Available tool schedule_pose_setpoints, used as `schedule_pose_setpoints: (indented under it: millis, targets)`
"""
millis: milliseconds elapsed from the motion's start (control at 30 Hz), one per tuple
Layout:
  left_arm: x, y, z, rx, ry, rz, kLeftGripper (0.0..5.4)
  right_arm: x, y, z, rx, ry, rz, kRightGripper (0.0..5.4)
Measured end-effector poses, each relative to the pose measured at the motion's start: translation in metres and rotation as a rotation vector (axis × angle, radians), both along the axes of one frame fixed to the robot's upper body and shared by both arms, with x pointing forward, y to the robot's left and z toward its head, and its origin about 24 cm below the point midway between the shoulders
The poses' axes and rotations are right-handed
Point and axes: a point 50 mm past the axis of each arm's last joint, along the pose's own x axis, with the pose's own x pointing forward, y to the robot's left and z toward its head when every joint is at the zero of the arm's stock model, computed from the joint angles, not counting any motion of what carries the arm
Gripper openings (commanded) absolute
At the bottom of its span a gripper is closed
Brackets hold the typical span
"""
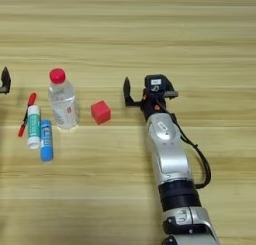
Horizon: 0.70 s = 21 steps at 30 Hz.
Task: Move the objects on the table
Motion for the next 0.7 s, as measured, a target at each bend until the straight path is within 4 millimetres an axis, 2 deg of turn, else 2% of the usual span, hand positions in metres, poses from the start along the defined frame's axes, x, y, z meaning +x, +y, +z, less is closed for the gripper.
schedule_pose_setpoints:
  millis: [300, 700]
  targets:
    - [0.0, 0.0, 0.0, 0.0, 0.0, 0.0, 5.38, -0.001, 0.003, 0.005, 0.011, -0.036, 0.032, 5.4]
    - [0.0, 0.0, 0.0, 0.001, 0.0, 0.0, 5.38, -0.013, 0.033, 0.055, 0.064, -0.302, 0.219, 5.4]
